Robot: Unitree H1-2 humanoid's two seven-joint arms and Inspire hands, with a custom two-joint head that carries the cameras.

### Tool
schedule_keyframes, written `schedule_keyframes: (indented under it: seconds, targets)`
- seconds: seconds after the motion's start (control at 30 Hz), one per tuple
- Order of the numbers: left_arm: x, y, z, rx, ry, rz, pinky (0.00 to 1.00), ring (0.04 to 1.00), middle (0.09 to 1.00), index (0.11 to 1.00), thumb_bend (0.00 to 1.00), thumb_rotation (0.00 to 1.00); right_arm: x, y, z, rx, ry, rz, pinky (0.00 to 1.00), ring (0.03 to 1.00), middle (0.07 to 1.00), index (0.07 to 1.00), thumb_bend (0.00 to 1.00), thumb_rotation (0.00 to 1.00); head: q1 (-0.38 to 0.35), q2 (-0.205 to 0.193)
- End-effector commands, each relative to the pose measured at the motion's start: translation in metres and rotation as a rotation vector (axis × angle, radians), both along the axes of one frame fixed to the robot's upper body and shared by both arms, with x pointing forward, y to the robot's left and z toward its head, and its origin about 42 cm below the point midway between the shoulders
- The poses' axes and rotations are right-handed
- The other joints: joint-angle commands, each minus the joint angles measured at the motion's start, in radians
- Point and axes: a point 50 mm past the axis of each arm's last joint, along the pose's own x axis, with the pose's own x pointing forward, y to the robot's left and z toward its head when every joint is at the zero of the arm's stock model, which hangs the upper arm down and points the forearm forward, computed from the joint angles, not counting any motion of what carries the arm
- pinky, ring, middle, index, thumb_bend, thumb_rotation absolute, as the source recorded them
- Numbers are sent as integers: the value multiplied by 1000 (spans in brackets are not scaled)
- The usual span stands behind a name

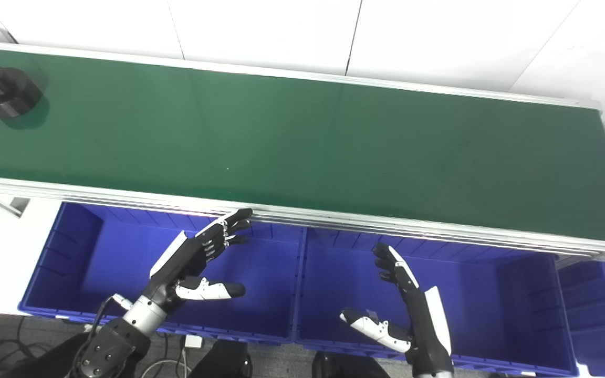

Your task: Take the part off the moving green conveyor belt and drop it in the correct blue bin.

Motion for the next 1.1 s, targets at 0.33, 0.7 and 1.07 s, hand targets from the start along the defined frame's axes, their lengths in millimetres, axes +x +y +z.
schedule_keyframes:
  seconds: [0.33,0.7,1.07]
  targets:
    - [6,-4,-4,-57,-27,-11,842,903,925,885,785,346,1,6,-1,27,-84,-15,789,839,863,889,839,454,-11,-48]
    - [9,-6,-8,-58,-22,-23,825,897,921,885,787,354,3,4,-6,25,-92,-17,787,841,867,891,836,433,-2,-60]
    - [15,-8,-20,-100,10,-32,837,891,918,879,789,365,6,0,-16,24,-86,-22,774,829,858,880,859,467,19,-103]
